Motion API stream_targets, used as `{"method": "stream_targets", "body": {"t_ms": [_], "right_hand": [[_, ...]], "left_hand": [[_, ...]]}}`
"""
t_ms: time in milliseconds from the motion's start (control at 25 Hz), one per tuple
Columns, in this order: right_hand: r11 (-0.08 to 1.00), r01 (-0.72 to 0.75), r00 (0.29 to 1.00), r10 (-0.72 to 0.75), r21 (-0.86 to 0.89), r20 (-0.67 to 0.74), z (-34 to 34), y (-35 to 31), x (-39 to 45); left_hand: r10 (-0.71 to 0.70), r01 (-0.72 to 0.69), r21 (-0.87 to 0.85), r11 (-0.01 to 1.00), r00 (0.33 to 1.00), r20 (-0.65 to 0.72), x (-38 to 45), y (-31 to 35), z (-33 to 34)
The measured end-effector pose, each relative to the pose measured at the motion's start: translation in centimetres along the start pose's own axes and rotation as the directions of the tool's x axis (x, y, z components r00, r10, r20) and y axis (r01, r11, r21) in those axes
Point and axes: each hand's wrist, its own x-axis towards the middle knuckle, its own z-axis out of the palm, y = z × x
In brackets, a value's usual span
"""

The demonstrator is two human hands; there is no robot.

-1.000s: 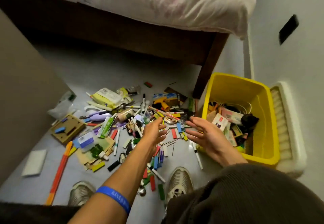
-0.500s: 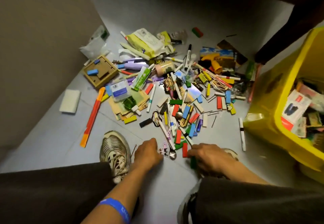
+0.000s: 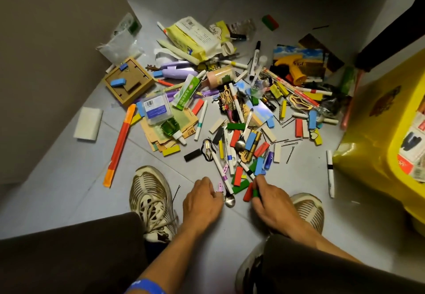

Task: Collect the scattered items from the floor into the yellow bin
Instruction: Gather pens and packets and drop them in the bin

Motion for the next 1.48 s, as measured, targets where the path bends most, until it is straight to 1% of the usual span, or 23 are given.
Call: {"method": "stream_targets", "body": {"t_ms": [120, 280, 320, 360, 400, 440, 480, 520, 560, 600, 640, 680, 720, 800, 880, 960, 1040, 1120, 1160, 1240, 1360, 1440, 1480], "right_hand": [[0.991, -0.126, 0.989, 0.128, 0.037, -0.075, 0.7, -1.3, 0.6], [0.99, -0.079, 0.995, 0.072, -0.117, -0.067, 1.2, -0.8, 1.4], [0.993, -0.1, 0.994, 0.096, -0.057, -0.06, 1.3, -1.0, 1.5], [0.985, -0.15, 0.986, 0.155, 0.083, -0.057, 1.4, -1.0, 1.7], [0.925, -0.228, 0.967, 0.251, 0.305, -0.037, 1.3, -1.1, 1.8], [0.758, -0.304, 0.935, 0.354, 0.577, 0.027, 1.0, -1.0, 2.0], [0.517, -0.349, 0.897, 0.426, 0.781, 0.119, 0.4, -0.9, 2.1], [0.308, -0.35, 0.88, 0.431, 0.884, 0.199, 0.0, -0.7, 2.1], [0.262, -0.336, 0.893, 0.395, 0.905, 0.217, -0.4, -0.6, 2.1], [0.379, -0.307, 0.923, 0.341, 0.873, 0.176, -0.5, -0.6, 2.0], [0.624, -0.242, 0.963, 0.249, 0.743, 0.104, -0.5, -0.9, 2.0], [0.859, -0.125, 0.992, 0.112, 0.497, 0.057, -0.3, -1.1, 2.0], [0.976, 0.003, 0.998, -0.016, 0.216, 0.054, -0.1, -1.3, 2.1], [0.96, 0.197, 0.98, -0.189, -0.199, 0.06, 0.3, -1.3, 2.5], [0.924, 0.219, 0.976, -0.213, -0.314, 0.054, 0.2, -1.0, 2.6], [0.94, 0.173, 0.984, -0.175, -0.293, 0.021, -0.1, -0.5, 2.0], [0.996, -0.003, 0.992, -0.009, -0.091, -0.128, -0.6, 0.3, 0.8], [0.983, -0.124, 0.943, 0.158, 0.132, -0.293, -1.5, 1.0, 0.3], [0.98, -0.13, 0.919, 0.177, 0.153, -0.353, -1.8, 1.3, 0.7], [0.983, -0.156, 0.9, 0.182, 0.098, -0.395, -2.3, 0.9, 2.3], [0.969, -0.233, 0.923, 0.192, -0.086, -0.332, -2.6, -0.3, 5.1], [0.956, -0.25, 0.933, 0.194, -0.156, -0.305, -2.4, -0.6, 5.8], [0.954, -0.258, 0.932, 0.204, -0.154, -0.299, -2.3, -0.5, 5.9]], "left_hand": [[0.048, -0.049, 0.079, 0.996, 0.999, 0.023, -0.5, 0.6, 1.6], [0.023, -0.023, 0.012, 1.0, 0.999, 0.023, 0.4, 0.6, 1.7], [0.002, -0.002, -0.019, 1.0, 1.0, 0.012, 0.5, 0.6, 1.5], [-0.031, 0.031, -0.07, 0.997, 1.0, -0.003, 0.7, 0.6, 1.4], [-0.067, 0.066, -0.135, 0.989, 0.998, -0.005, 0.7, 0.5, 1.2], [-0.108, 0.106, -0.205, 0.973, 0.994, 0.004, 0.8, 0.5, 1.2], [-0.144, 0.144, -0.273, 0.951, 0.989, 0.018, 0.7, 0.5, 1.1], [-0.174, 0.171, -0.339, 0.925, 0.985, 0.021, 0.7, 0.6, 1.1], [-0.197, 0.186, -0.4, 0.897, 0.98, 0.014, 0.6, 0.7, 0.9], [-0.205, 0.182, -0.454, 0.872, 0.979, -0.003, 0.4, 0.9, 0.7], [-0.195, 0.159, -0.482, 0.862, 0.98, -0.026, 0.3, 1.1, 0.4], [-0.156, 0.114, -0.478, 0.871, 0.987, -0.048, 0.3, 1.4, 0.2], [-0.092, 0.054, -0.44, 0.896, 0.994, -0.064, 0.3, 1.8, 0.0], [0.046, -0.064, -0.3, 0.952, 0.997, -0.066, 0.5, 3.1, -0.4], [0.115, -0.119, -0.136, 0.984, 0.993, -0.034, 1.1, 4.8, -0.4], [0.128, -0.13, -0.04, 0.991, 0.991, -0.032, 1.9, 5.7, 0.1], [0.161, -0.162, -0.014, 0.987, 0.986, -0.048, 2.5, 6.2, 0.5], [0.191, -0.191, 0.006, 0.981, 0.979, -0.068, 2.8, 6.3, 0.8], [0.205, -0.204, 0.026, 0.979, 0.975, -0.082, 2.7, 6.3, 0.9], [0.235, -0.227, 0.091, 0.97, 0.968, -0.092, 2.4, 6.4, 1.0], [0.287, -0.27, 0.2, 0.942, 0.956, -0.058, 2.1, 6.6, 1.0], [0.249, -0.243, 0.105, 0.964, 0.967, -0.047, 2.4, 6.7, 0.7], [0.189, -0.189, -0.02, 0.982, 0.981, -0.036, 2.5, 6.8, 0.4]]}}
